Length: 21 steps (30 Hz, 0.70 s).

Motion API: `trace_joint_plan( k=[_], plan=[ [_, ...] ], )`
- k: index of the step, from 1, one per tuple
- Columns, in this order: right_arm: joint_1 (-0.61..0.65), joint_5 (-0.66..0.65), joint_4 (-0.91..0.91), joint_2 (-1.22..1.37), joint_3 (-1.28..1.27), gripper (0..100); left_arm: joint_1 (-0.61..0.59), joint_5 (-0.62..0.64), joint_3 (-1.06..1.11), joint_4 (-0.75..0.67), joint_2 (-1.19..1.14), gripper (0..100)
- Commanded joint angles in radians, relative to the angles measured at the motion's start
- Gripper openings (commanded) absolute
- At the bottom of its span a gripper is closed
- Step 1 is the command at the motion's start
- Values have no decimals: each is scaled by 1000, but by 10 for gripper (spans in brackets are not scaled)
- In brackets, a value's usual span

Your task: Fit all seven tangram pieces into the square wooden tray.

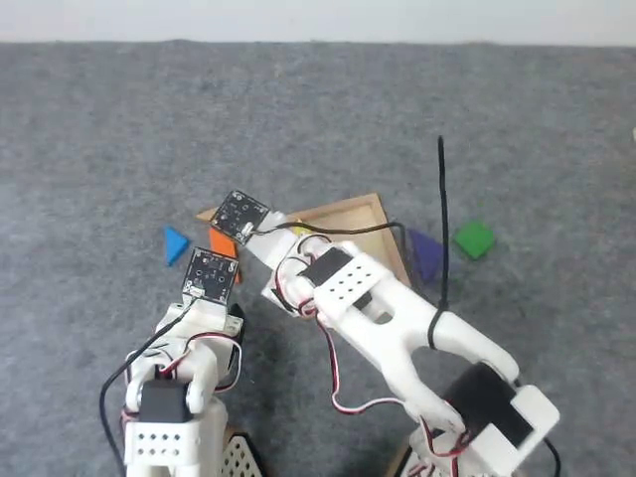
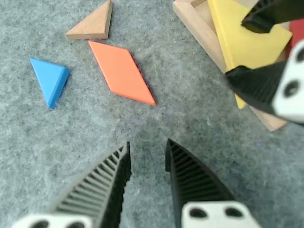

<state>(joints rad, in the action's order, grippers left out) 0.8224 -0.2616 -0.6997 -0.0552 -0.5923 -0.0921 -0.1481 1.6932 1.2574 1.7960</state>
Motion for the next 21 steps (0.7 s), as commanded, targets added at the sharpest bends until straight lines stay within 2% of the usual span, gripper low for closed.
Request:
trace_joint_plan(
  k=[1, 8, 21],
  plan=[
    [25, 8, 38, 7, 23, 187, -5, 0, -10, 5, 18, 118],
    [24, 6, 15, 96, 52, 187, -5, 0, -10, 5, 18, 117],
    [-74, -51, -58, 84, 44, 184, -5, 0, -10, 5, 18, 117]
  ],
)
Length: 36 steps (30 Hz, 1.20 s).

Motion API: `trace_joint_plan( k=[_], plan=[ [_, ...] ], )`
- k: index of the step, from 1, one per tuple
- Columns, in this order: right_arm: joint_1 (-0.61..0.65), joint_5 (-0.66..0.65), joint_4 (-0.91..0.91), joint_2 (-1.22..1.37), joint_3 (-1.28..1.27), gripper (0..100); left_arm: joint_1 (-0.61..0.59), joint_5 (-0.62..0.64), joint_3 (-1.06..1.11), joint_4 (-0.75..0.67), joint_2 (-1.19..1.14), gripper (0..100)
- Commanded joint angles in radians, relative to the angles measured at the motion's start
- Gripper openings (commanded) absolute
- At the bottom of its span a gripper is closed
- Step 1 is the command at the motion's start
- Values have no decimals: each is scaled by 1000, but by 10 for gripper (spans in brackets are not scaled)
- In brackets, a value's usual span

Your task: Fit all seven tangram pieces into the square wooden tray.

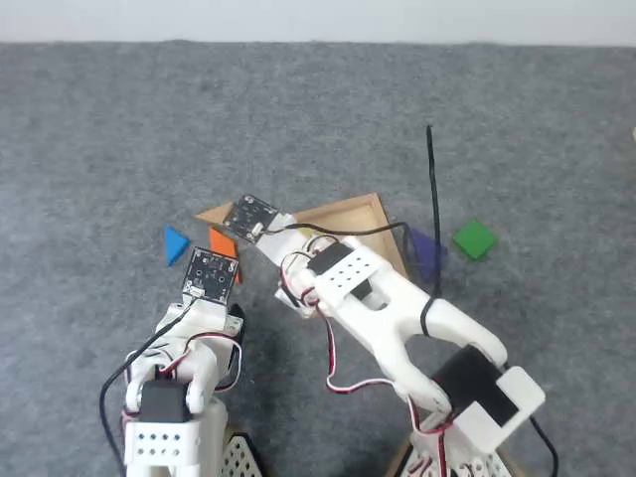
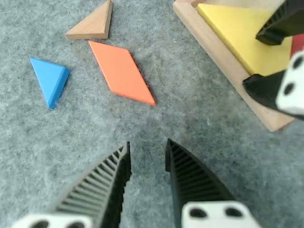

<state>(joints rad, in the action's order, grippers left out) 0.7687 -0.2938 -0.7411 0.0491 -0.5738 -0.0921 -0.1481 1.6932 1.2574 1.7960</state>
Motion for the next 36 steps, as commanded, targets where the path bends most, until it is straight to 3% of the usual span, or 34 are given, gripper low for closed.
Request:
trace_joint_plan(
  k=[1, 9, 16, 25, 36],
  plan=[
    [-25, -18, -16, -21, 26, 184, -5, 0, -10, 5, 18, 117],
    [-76, -11, -16, -108, 32, 187, -5, 0, -10, 5, 18, 117],
    [-216, -9, -8, -228, 29, 187, -5, 0, -10, 5, 18, 117],
    [-320, -17, 53, 28, 158, 187, -5, 0, -10, 5, 18, 117],
    [-381, -12, -88, 102, 203, 183, -5, 0, -10, 5, 18, 117]
  ],
)
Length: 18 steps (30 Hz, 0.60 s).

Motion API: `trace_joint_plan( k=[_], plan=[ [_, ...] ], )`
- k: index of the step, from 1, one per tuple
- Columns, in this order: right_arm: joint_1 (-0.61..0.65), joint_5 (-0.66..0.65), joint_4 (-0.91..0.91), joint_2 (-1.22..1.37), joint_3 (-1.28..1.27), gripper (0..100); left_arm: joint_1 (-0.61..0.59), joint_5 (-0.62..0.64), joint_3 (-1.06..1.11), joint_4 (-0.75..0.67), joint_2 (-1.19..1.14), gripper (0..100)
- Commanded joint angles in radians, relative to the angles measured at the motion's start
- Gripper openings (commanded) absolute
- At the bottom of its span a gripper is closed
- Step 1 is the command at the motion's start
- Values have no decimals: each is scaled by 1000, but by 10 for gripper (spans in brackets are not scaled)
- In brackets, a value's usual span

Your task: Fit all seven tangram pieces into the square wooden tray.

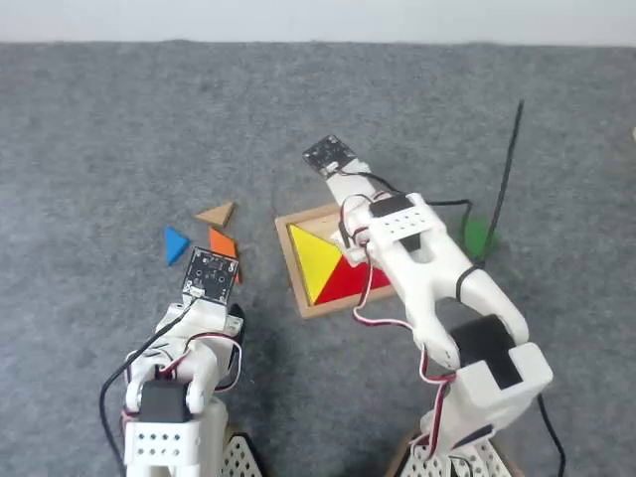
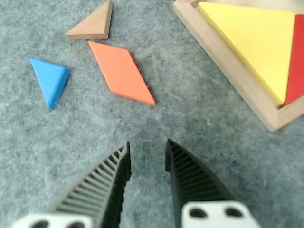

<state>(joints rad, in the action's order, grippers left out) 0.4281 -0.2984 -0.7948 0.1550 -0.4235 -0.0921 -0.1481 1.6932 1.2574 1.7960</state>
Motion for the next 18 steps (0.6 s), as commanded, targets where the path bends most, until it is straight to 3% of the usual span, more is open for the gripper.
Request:
trace_joint_plan(
  k=[1, 6, 11, 18],
  plan=[
    [-53, -8, -47, -2, 51, 183, -5, 0, -10, 5, 18, 117],
    [-88, -6, -73, -2, 15, 183, -5, 0, -10, 5, 18, 117],
    [-45, -11, -70, -2, -15, 182, -5, 0, -10, 5, 18, 117],
    [-30, -5, -113, -2, -25, 58, -5, 0, -10, 5, 18, 117]
  ],
)
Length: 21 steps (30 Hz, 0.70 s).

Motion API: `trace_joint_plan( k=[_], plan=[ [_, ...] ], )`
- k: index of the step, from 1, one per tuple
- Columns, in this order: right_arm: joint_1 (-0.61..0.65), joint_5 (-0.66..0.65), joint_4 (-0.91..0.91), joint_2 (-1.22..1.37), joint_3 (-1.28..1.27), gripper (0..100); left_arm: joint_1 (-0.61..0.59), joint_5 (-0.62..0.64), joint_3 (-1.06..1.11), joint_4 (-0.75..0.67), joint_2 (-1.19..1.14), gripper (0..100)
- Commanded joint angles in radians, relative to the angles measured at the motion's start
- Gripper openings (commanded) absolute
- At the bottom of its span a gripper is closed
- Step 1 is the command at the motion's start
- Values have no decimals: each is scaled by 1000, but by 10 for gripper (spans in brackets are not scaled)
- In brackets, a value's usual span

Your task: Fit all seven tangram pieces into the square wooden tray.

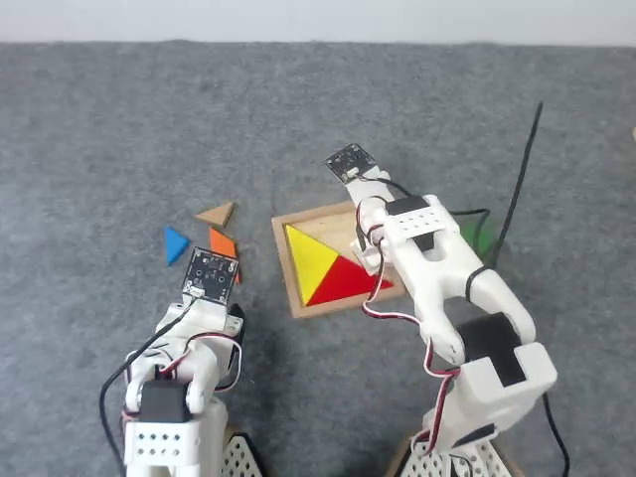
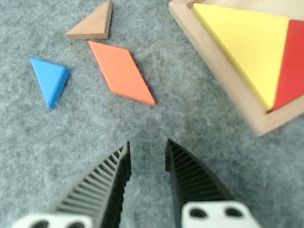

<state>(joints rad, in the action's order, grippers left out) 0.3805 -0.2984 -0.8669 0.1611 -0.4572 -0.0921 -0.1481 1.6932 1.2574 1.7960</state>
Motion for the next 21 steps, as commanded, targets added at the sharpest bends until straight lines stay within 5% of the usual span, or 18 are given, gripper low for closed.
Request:
trace_joint_plan(
  k=[1, 21],
  plan=[
    [16, -5, -53, -10, 9, 60, -5, 0, -10, 5, 18, 117],
    [-107, -11, -108, -81, -92, 58, -5, 0, -10, 5, 18, 117]
  ],
)
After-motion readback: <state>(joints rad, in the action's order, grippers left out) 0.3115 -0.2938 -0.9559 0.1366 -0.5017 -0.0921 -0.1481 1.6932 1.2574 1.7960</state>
